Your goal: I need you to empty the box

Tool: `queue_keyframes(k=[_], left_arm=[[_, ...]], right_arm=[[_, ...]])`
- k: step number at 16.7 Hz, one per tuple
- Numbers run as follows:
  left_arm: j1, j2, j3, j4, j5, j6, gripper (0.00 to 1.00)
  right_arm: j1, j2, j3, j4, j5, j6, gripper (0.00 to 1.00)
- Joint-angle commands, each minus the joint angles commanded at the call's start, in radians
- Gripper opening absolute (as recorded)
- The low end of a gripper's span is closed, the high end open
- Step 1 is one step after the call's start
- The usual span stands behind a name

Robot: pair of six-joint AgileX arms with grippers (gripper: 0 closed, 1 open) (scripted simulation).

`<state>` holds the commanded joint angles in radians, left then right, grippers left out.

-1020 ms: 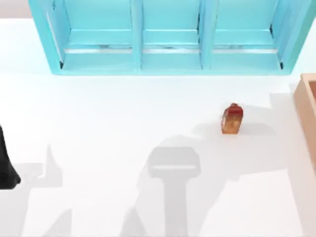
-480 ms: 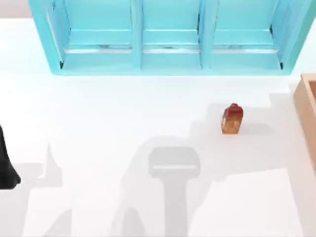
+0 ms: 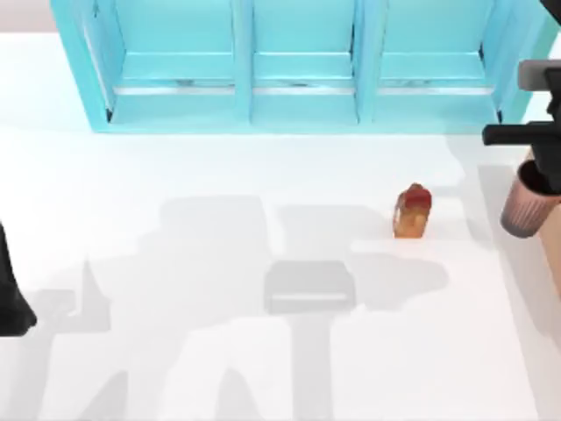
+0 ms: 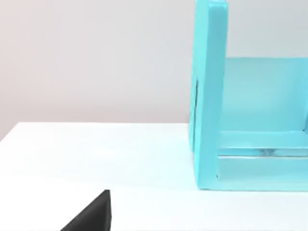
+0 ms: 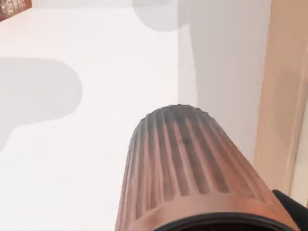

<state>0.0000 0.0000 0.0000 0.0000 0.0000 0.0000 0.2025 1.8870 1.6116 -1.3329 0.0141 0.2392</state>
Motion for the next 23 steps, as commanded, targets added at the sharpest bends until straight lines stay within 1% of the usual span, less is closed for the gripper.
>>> queue_keyframes(k=[4,6,8,14,20,23], left_arm=[[0.000,0.000,0.000,0.000,0.000,0.000,1.00],[0.000,0.000,0.000,0.000,0.000,0.000,1.00],[0.000,0.000,0.000,0.000,0.000,0.000,1.00],[0.000,0.000,0.000,0.000,0.000,0.000,1.00],[0.000,0.000,0.000,0.000,0.000,0.000,1.00],[0.000,0.000,0.000,0.000,0.000,0.000,1.00]], right_arm=[[0.298,-0.055,-0.171,0.101,0.011,0.298,0.00],[0.399,-0.080,-0.241,0.144,0.016,0.400,0.00],[0.459,-0.099,-0.289,0.173,0.018,0.459,0.00],[0.472,-0.096,-0.306,0.184,0.017,0.477,0.00],[0.481,-0.054,-0.408,0.343,0.019,0.484,0.00],[0.484,-0.046,-0.417,0.354,0.019,0.486,0.00]])
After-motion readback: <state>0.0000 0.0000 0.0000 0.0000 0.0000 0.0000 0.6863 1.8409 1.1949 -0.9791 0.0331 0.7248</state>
